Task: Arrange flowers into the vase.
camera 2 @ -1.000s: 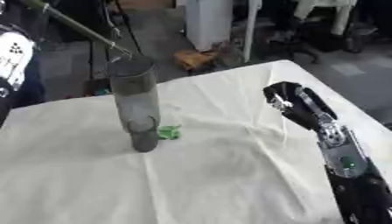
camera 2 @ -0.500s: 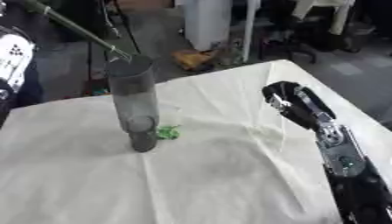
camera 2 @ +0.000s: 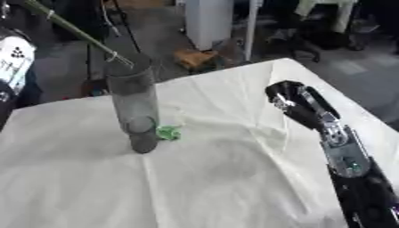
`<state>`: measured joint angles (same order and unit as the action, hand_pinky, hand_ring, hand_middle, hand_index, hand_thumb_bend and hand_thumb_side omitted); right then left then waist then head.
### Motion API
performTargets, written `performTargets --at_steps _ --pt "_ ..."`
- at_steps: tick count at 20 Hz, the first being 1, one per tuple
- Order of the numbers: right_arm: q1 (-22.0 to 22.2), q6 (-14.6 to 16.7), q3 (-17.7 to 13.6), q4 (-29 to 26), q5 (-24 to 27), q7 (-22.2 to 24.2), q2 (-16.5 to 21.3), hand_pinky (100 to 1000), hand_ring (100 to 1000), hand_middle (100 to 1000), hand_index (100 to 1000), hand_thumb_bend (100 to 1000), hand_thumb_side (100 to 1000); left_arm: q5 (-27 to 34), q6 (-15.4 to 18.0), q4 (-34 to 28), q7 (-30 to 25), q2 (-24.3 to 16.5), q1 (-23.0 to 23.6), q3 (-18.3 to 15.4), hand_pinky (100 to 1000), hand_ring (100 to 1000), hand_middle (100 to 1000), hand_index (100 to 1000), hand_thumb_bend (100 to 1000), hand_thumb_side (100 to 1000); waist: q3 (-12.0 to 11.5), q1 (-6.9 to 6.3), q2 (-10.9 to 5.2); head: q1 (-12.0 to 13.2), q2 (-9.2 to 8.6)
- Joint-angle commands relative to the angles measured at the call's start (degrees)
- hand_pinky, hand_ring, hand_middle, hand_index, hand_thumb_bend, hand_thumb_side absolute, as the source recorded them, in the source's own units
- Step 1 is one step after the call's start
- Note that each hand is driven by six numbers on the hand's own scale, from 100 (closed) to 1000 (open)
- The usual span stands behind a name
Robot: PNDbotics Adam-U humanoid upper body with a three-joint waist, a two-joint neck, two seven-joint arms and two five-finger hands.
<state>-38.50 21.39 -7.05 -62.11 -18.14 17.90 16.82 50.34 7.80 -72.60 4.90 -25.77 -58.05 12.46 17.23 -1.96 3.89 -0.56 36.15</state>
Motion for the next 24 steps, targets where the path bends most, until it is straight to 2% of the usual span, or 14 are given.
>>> performTargets --at_steps 1,13,24 --pt "-0.9 0.0 -0.3 -1.1 0.1 0.2 1.3 634 642 531 728 348 776 -0.8 -0.2 -0.3 -0.3 -1.3 -1.1 -0.2 100 100 100 100 735 840 0.0 0.16 -0.67 -0.1 0.22" --pt "-0.7 -0.1 -0.3 -1.5 0.1 0.4 1.4 635 642 530 728 347 776 -2.9 -0.9 0.8 -1.3 -1.5 -1.3 0.5 100 100 100 100 721 847 0.5 -0.64 -0.70 -0.4 0.26" --pt "-0.3 -0.5 0.0 -2.2 0.0 1.2 2.0 635 642 529 727 348 774 -5.5 -1.6 1.9 -2.9 -2.9 -1.0 1.1 100 100 100 100 703 856 1.4 -2.79 -1.09 -1.0 0.27"
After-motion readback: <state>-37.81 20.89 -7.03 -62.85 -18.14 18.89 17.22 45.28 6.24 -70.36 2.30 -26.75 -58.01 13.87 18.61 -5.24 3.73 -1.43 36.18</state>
